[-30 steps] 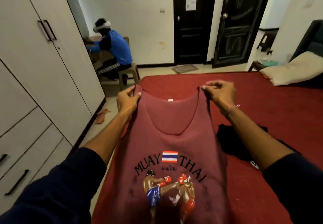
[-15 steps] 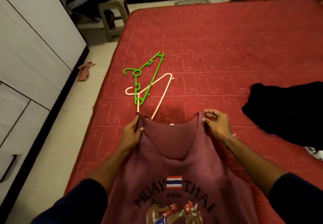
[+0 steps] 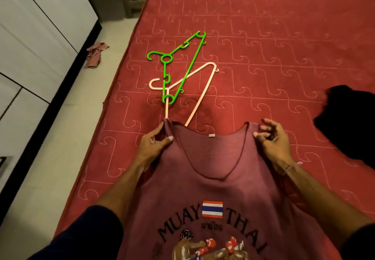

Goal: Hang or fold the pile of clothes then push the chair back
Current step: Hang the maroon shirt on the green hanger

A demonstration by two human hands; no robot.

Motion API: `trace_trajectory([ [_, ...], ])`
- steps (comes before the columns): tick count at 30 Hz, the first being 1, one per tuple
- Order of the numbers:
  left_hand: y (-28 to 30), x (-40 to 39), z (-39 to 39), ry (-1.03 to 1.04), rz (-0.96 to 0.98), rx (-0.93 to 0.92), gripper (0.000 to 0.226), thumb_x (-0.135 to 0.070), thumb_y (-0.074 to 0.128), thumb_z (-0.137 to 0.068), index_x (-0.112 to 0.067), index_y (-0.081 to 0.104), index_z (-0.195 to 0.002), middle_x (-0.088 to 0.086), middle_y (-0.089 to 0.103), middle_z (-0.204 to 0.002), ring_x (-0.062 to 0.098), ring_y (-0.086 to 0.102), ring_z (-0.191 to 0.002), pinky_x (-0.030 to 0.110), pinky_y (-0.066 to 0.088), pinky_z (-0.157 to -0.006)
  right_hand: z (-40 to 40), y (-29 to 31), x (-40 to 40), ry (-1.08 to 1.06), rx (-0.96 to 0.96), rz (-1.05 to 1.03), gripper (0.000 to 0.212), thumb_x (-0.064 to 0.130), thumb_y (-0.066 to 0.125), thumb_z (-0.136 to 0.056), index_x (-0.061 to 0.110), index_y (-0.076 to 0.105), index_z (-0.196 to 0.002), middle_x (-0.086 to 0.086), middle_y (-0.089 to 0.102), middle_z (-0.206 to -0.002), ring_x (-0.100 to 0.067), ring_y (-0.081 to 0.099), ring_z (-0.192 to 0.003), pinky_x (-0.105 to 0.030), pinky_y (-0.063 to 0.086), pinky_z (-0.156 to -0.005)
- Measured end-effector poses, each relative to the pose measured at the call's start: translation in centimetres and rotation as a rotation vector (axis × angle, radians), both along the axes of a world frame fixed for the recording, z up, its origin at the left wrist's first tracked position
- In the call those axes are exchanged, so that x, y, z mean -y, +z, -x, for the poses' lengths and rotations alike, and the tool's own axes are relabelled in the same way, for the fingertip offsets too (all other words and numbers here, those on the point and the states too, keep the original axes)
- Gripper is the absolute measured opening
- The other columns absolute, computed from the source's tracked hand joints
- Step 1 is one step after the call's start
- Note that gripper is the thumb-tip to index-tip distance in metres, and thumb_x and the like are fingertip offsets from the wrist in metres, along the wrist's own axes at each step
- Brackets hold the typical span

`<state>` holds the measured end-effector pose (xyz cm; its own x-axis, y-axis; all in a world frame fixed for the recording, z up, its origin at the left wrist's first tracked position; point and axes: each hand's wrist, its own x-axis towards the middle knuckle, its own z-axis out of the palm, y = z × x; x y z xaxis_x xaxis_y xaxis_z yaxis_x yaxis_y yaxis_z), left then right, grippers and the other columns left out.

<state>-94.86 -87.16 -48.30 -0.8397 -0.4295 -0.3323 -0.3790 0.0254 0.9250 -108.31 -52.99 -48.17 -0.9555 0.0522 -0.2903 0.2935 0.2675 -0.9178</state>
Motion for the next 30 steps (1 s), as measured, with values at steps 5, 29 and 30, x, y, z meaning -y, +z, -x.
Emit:
trace_trajectory([
  [5, 0.2, 0.3, -0.6, 0.186, -0.327, -0.003, 0.054, -0.012, 0.078, -0.083, -0.020, 0.063, -0.134, -0.005, 0.068, -0.076, 0.006, 0.040, -0.048, 0.019, 0.038, -0.042, -0.7, 1.6, 3.3, -0.090, -0.168, -0.507, 0.037, 0.007, 0.067, -0.087, 0.007, 0.054, -0.121, -0.017, 0.054, -0.121, -0.030, 0.049, -0.108, -0.038, 0.041, -0.093],
  [29, -0.6, 0.6, 0.1, 0.239, -0.382, 0.009, 0.056, -0.006, 0.084, -0.076, -0.020, 0.068, -0.127, 0.004, 0.053, -0.060, 0.010, 0.037, -0.047, 0.021, 0.041, -0.041, 4.1, 3.0, 25.6, 0.933, -0.711, -0.786, 0.027, 0.017, 0.063, -0.095, 0.020, 0.070, -0.121, -0.004, 0.061, -0.107, -0.030, 0.063, -0.095, -0.043, 0.052, -0.071],
  [30, -0.5, 0.5, 0.1, 0.243, -0.373, 0.004, 0.056, -0.005, 0.084, -0.076, -0.020, 0.068, -0.127, 0.005, 0.052, -0.060, 0.010, 0.037, -0.046, 0.020, 0.040, -0.041, 3.5, 3.7, 25.3, 0.918, -0.756, -0.767, 0.026, 0.018, 0.067, -0.093, 0.021, 0.073, -0.118, -0.004, 0.064, -0.101, -0.031, 0.065, -0.088, -0.043, 0.053, -0.068],
])
